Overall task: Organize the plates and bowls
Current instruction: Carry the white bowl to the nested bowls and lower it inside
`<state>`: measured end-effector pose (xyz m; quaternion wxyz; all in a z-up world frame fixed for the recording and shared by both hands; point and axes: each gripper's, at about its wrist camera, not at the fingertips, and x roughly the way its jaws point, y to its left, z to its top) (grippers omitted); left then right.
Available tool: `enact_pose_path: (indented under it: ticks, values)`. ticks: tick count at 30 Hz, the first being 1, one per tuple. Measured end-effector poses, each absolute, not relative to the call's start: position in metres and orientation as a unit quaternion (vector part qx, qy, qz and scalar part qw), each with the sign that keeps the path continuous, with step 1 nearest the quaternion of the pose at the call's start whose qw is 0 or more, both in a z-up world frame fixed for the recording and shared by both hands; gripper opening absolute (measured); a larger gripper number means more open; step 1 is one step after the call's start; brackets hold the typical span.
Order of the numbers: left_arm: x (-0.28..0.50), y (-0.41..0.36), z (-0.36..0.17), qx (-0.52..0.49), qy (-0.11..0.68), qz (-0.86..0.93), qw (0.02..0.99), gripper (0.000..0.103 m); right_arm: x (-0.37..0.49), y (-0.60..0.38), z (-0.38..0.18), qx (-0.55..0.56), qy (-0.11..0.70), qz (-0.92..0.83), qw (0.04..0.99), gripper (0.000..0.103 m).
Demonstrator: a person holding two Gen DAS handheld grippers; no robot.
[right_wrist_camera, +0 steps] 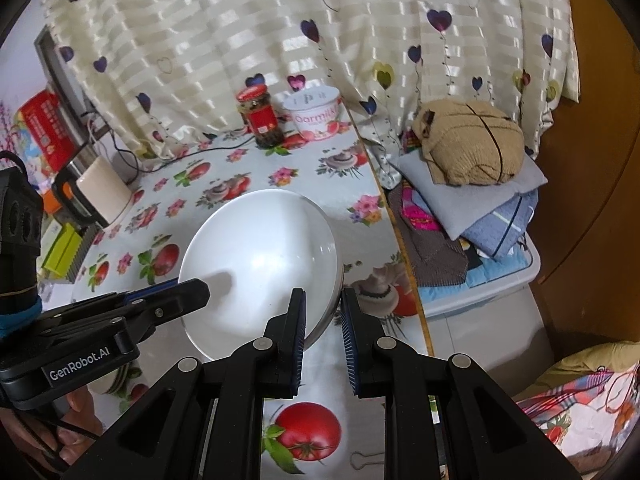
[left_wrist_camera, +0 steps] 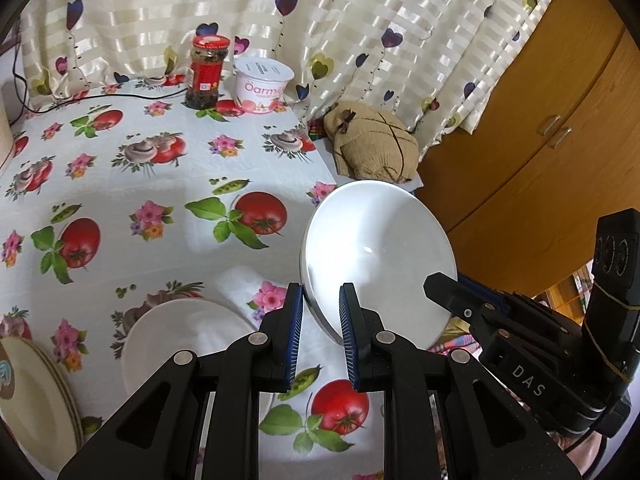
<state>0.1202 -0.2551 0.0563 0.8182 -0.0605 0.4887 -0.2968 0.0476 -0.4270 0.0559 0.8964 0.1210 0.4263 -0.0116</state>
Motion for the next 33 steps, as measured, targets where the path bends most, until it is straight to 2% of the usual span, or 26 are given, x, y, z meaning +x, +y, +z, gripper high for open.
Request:
enact_pose_path:
  ticks: [18,33]
  values:
    - [0.098,-0.194,0.068,-0.075,0.478,-0.255,0.837,0.020,0.042,-0.370,0.072,0.096,0.421,0.034,0.901,0.017]
    - [0.088,-0.159,0.046,-0.077,0.505,-0.216,0.832,0.020,0.042,-0.334,0.048,0.095,0.453,0.077,0.883,0.017]
